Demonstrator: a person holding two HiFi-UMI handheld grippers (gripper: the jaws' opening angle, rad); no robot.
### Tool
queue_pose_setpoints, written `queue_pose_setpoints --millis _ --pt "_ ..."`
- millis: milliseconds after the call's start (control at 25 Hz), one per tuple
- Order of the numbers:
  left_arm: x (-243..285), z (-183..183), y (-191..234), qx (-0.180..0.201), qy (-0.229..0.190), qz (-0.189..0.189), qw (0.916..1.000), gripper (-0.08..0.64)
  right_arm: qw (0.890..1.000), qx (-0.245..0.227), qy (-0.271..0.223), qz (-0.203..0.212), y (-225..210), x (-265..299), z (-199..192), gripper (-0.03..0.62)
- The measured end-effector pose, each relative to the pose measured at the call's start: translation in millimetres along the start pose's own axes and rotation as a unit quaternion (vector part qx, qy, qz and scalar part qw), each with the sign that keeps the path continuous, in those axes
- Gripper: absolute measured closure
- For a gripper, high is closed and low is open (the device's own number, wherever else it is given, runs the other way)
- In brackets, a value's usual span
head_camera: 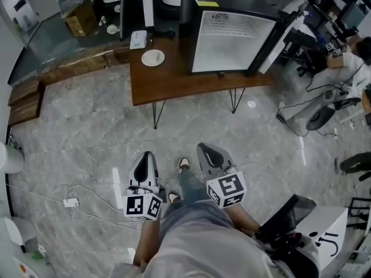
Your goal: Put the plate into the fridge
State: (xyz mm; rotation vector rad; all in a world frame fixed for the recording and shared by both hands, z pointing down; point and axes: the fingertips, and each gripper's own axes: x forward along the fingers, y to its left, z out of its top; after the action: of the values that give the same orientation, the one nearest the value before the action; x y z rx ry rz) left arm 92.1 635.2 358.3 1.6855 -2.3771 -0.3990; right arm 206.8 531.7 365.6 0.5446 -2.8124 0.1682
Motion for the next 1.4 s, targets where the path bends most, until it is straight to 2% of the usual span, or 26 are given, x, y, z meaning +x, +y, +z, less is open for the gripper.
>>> queue_pose_setpoints --millis 240,560,840,1040,1240,1400 --pt "103.7 7.0 44.9 0.006 0.015 -0.002 0.9999 0.541 1.000 0.017 0.000 0.011 -41.4 110.7 22.8 0.574" --pt "300.5 31.3 112.5 0.020 0.016 -0.012 0.9996 0.541 0.999 0.036 -0.029 0.010 -138.4 284.9 87.9 0.574" --pt "419.8 40.8 135.3 0.037 0.019 -0.013 0.9991 0.541 0.998 0.056 -0.032 0.003 -219.4 374.7 111.9 0.574" --pt "479.5 29.7 167.6 0.046 0.040 -0.019 0.9979 0.541 0.997 0.071 -0.015 0.010 -239.3 432.8 107.8 0.574" --pt "525.9 20.1 203.8 0.043 0.059 -0.024 0.9970 0.541 0.996 0.081 0.007 0.019 -240.2 484.4 103.7 0.574" --pt "586.6 22.6 253.4 0.067 0.083 -0.033 0.9937 0.540 0.995 0.097 0.028 0.016 -244.2 545.7 105.0 0.574"
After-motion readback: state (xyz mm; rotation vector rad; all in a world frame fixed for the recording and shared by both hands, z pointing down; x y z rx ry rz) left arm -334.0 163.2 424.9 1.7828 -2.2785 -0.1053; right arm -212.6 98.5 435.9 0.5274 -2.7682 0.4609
